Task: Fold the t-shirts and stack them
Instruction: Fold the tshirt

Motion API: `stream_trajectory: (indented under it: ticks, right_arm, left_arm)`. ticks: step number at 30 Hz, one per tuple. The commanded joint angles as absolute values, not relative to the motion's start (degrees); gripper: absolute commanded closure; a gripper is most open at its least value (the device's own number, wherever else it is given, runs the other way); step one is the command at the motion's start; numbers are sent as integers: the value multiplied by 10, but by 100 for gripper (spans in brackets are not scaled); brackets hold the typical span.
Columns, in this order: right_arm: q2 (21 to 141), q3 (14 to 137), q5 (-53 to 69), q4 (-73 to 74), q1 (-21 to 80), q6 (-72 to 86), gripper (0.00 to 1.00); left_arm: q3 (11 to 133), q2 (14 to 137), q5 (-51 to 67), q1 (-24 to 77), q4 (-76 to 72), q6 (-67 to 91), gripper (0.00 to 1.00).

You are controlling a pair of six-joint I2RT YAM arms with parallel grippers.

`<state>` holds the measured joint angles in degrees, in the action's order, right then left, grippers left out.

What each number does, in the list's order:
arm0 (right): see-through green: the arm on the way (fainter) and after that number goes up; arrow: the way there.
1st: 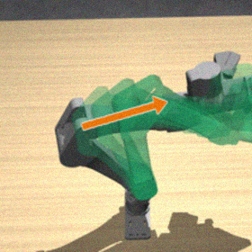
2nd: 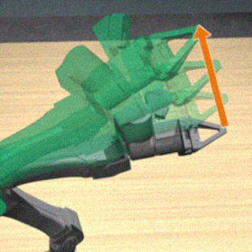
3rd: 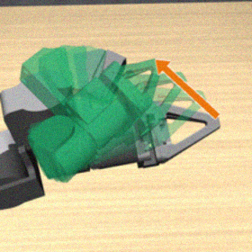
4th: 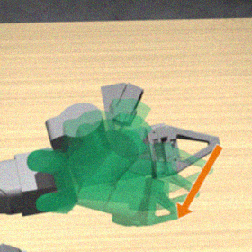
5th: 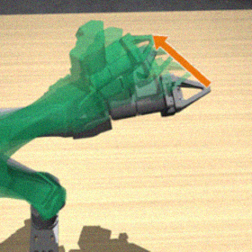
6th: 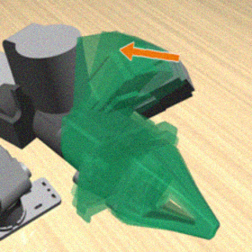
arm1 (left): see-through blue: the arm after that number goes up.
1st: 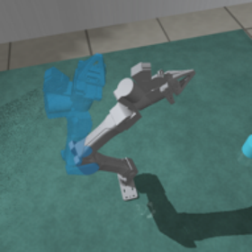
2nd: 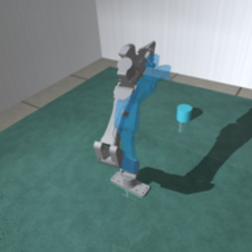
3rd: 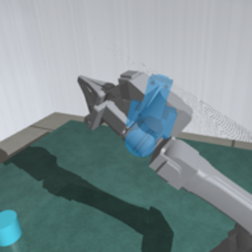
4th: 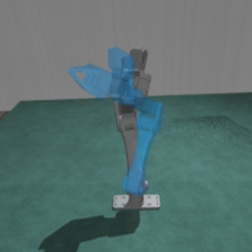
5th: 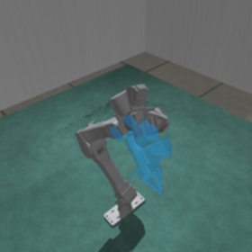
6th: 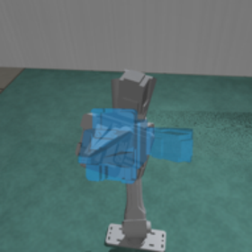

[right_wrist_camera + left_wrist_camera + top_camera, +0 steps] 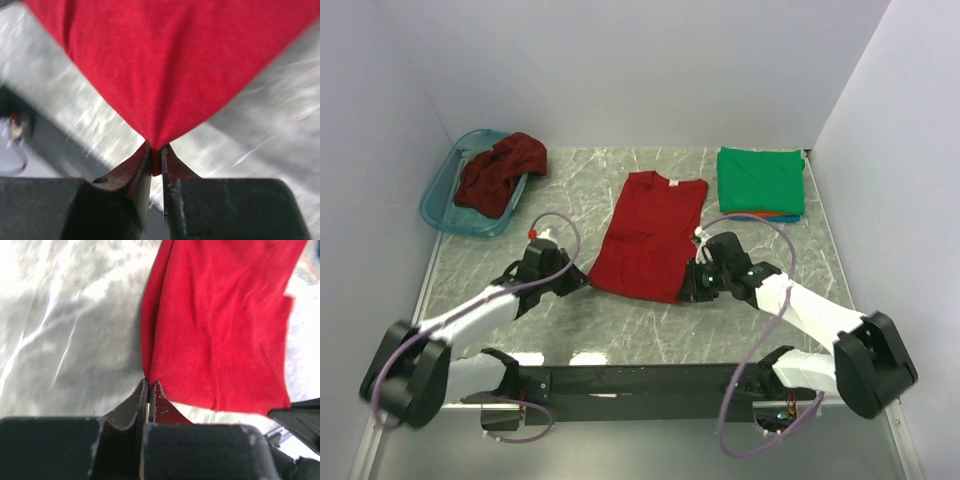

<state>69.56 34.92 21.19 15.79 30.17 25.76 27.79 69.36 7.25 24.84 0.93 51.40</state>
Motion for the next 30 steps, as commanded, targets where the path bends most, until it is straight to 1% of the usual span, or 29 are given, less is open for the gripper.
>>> stream_trajectory:
  ticks: [1,3,5,7,11,15,19,21,23,24,26,27,28,30]
  right_arm:
    - [635,351,300,256,323,236,81]
    - [617,365,315,285,343,229,81]
    - [593,372,337,314,364,229,80]
    - [576,378,372,323,376,238,80]
    - [542,381,428,311,413,271,80]
    - [504,378,466,280,440,311,78]
    - [502,374,411,283,449,316,78]
    - [506,381,345,284,470,303,76]
    - [519,392,283,290,512,295,76]
    - [526,404,230,290,524,295,73]
    - [554,415,183,280,568,296,67]
    - [565,425,159,273,584,292,61]
    - [590,432,125,263,604,286,60]
    - [620,458,82,250,662,268,54]
  left_arm:
    - [251,586,50,250,68,533,99]
    - [246,540,38,251,118,542,99]
    - [247,469,28,252,158,547,100]
    - [253,395,9,252,213,551,99]
    - [273,295,2,252,276,555,99]
    - [309,245,-34,252,326,548,96]
    - [322,254,-38,252,330,537,96]
    - [318,264,-36,252,325,537,97]
    - [310,275,-46,252,326,546,98]
    - [308,278,-49,252,330,551,98]
    - [305,282,-68,252,339,572,98]
    - [305,281,-73,252,344,577,97]
    - [305,279,-78,252,349,584,97]
    - [304,276,-86,252,352,595,97]
